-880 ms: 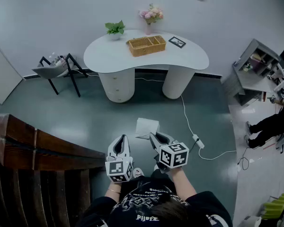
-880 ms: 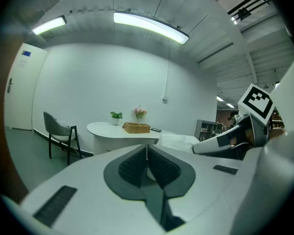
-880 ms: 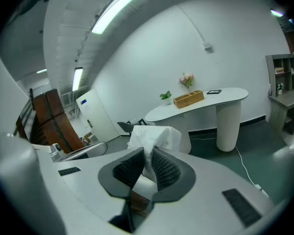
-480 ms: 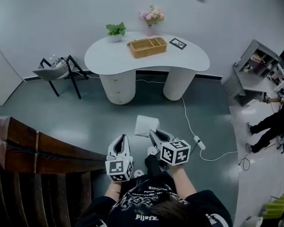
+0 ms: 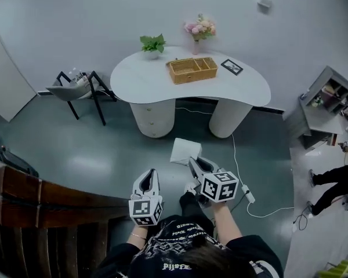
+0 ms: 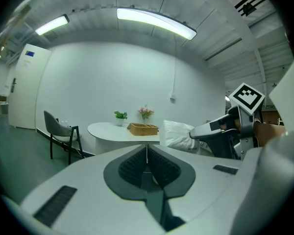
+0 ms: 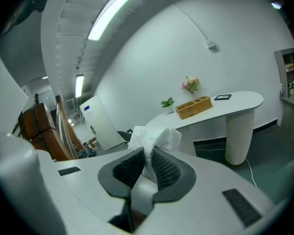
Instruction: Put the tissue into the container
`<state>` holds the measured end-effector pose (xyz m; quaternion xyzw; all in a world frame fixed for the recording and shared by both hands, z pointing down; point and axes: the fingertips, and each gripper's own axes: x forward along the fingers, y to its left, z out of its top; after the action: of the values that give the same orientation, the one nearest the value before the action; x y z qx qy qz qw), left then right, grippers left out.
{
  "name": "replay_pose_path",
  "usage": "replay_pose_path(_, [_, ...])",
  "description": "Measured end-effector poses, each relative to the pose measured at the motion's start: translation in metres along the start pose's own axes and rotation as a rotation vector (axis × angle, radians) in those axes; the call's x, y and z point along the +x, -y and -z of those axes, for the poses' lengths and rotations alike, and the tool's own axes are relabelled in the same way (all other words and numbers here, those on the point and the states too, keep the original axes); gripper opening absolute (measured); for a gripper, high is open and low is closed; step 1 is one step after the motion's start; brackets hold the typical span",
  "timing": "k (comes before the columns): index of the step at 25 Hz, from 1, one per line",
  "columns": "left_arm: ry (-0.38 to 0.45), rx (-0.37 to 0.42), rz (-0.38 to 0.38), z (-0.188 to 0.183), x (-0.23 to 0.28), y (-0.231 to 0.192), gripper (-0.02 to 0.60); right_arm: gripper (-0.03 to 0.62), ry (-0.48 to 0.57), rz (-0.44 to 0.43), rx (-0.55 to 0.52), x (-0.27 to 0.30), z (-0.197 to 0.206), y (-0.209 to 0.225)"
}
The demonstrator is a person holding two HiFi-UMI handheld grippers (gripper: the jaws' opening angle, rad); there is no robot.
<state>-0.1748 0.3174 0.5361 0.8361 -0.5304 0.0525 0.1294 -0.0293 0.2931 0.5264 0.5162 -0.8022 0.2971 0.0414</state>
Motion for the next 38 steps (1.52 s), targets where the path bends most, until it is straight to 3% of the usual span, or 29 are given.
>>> replay_pose_path(6, [-0.022, -0.018, -0.051, -0.025, 0.075, -0.005, 0.026, 0.077, -0.032, -0.049, -0.025, 0.051, -0.056, 0.041])
replay_pose_path(16, [0.017, -0.034, -0.041, -0.057, 0.205, 0.018, 0.026, 0.077, -0.085, -0.095, -0.053, 0.117, -0.123, 0.131])
replay_pose_path(21, [0.033, -0.066, 0.002, -0.062, 0.251, 0.036, 0.026, 0.077, -0.098, -0.095, -0.055, 0.134, -0.142, 0.169])
replay_pose_path(32, [0.005, -0.037, 0.03, -0.073, 0.311, 0.036, 0.026, 0.077, -0.086, -0.073, -0.025, 0.158, -0.17, 0.195])
replay_pose_path(38, [0.02, -0.03, 0.038, -0.091, 0.364, 0.012, 0.026, 0.077, -0.07, -0.057, -0.029, 0.192, -0.198, 0.207])
